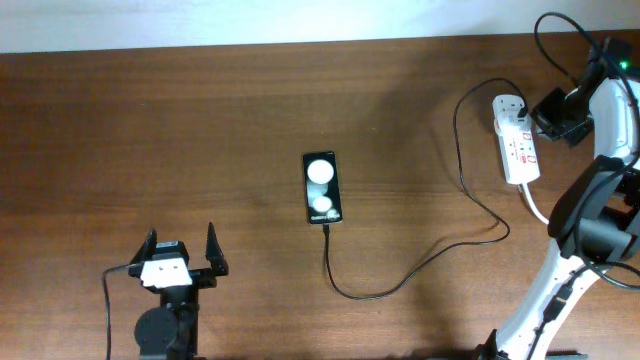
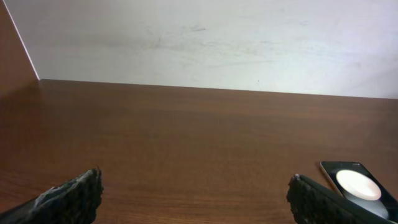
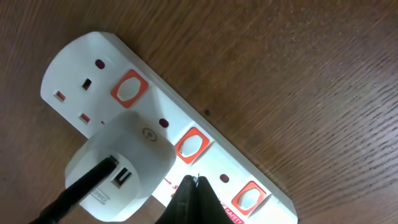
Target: Plug charger to phone and switch on socket
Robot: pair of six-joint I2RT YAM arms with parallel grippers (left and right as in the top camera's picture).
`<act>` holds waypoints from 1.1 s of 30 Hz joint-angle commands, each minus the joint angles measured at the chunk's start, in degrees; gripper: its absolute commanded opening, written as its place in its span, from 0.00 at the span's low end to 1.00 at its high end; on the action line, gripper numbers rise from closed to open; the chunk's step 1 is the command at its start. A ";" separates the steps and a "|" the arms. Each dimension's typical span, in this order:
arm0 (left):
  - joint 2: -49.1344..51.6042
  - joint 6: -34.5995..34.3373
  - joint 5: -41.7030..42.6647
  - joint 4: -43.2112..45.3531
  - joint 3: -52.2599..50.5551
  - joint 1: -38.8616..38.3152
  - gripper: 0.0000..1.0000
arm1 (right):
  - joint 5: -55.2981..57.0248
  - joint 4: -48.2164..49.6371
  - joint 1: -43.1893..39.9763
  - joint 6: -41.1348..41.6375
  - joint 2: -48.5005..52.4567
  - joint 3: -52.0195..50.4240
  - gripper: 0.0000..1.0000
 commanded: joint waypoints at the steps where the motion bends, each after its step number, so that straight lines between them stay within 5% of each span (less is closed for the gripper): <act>1: -0.17 -0.55 0.02 -0.17 -0.13 0.35 0.99 | -0.55 1.27 1.03 -0.37 2.12 1.03 0.04; 21: -0.17 -0.55 0.02 -0.17 -0.13 0.35 0.99 | 2.21 -2.14 7.17 -1.05 8.24 0.85 0.04; 28: -0.17 -0.55 0.02 -0.20 -0.13 0.35 0.99 | 8.52 -12.20 6.56 -1.46 -13.51 0.85 0.04; 33: -0.17 -0.55 0.02 -0.17 -0.13 0.35 0.99 | -1.18 -17.59 17.99 -10.45 -33.53 0.85 0.04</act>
